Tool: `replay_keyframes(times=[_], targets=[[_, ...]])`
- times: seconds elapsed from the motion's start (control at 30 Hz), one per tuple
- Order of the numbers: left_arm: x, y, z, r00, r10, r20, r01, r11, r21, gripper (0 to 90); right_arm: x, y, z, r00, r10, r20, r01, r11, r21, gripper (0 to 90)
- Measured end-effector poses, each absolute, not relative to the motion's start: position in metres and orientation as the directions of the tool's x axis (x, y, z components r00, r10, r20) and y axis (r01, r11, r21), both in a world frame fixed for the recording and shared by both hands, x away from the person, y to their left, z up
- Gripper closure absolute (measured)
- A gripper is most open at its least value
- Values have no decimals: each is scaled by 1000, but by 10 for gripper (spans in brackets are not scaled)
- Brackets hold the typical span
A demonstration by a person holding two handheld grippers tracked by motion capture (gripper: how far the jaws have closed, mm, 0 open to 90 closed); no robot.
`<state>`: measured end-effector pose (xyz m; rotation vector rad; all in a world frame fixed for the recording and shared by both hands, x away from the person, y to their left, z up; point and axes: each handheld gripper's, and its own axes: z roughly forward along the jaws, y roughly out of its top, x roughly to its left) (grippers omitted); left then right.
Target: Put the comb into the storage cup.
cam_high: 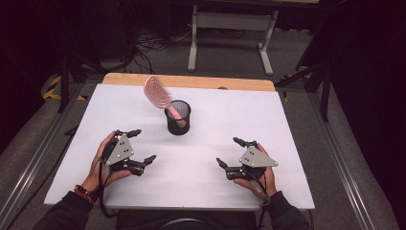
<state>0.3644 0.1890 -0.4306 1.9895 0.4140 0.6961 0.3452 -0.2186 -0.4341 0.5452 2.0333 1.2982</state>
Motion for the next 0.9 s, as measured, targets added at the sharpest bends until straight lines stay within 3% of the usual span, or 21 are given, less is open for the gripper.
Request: replay_keyframes(times=[0.53,0.9], targets=[[354,217,-455,788,562,253,56,-474,879,59,347,-217,-439,-707,645,-291,16,426,905,131],[348,247,-458,756,633,168,102,-367,925,52,349,-220,-441,-711,648,-273,38,423,905,66]])
